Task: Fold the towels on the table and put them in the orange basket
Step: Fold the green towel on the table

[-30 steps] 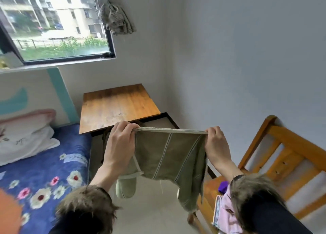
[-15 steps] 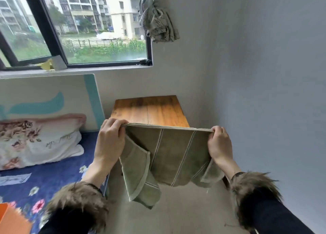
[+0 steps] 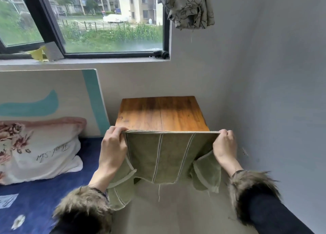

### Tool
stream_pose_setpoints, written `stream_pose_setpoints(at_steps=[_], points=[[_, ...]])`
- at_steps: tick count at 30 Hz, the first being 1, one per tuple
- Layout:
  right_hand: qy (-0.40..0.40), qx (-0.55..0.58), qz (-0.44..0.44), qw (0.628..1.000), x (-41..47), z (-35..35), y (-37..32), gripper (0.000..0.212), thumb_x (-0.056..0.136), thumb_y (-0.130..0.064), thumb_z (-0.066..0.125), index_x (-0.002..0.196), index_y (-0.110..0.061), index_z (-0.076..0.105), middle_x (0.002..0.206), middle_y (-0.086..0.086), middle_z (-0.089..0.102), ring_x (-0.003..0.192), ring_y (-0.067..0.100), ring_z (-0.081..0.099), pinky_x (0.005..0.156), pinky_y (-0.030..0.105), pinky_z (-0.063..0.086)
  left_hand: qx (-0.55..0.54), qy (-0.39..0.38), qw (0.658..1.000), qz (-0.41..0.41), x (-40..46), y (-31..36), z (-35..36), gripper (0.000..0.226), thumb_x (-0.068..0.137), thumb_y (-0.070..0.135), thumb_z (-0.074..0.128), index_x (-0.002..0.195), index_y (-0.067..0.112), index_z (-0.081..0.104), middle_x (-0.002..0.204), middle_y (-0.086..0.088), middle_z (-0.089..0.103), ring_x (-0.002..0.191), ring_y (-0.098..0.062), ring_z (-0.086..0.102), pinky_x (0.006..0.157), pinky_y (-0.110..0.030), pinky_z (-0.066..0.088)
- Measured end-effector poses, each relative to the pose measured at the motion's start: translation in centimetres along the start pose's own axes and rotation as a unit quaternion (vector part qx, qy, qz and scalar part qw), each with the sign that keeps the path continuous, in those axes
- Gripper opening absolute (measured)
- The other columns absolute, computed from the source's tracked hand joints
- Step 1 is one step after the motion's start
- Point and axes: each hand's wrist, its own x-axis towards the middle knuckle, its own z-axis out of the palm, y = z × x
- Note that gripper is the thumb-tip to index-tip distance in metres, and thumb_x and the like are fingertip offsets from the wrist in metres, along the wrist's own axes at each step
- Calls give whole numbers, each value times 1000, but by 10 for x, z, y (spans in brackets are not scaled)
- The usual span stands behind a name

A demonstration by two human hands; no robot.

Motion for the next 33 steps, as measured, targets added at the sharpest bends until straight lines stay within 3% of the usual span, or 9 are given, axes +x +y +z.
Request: stream_pose_setpoints(at_steps=[5,10,20,28,33], points=[[-28,-6,47,999,48,49,-18,23,91,4,34,105,8,51,111,27,53,104,41,47,84,43,38,7,-31,998,-51,65,-39,44,25,88,-6,46,103,1,64,102,-17,61,97,-32,55,90,-34,39],[-60,-40,29,997,93,92,-20,27,80,14,38,102,5,52,109,24,49,101,39,45,83,42,39,34,-65,994,-84,114,-77,94,32,81,-13,43,103,0,63,103,-19,59,100,-35,53,92,-38,39],[-138,-92,-16,986,241,211,-15,25,81,11,42,102,3,52,110,22,50,102,38,46,85,41,39,118,-107,978,-136,217,-135,220,30,82,-10,43,103,-1,62,103,-22,59,103,-39,50,93,-45,39],[-215,-193,-56,956,348,332,2,23,94,-4,36,111,0,50,117,18,58,111,35,52,86,40,42,258,-171,936,-168,298,-196,339,32,85,-2,42,110,7,61,110,-20,60,106,-38,51,89,-45,38],[-257,-212,-65,940,382,397,12,29,87,1,41,114,0,49,119,19,57,111,34,51,89,40,41,301,-201,920,-148,321,-242,400,29,86,-1,44,108,5,62,105,-23,61,100,-40,51,82,-46,40]])
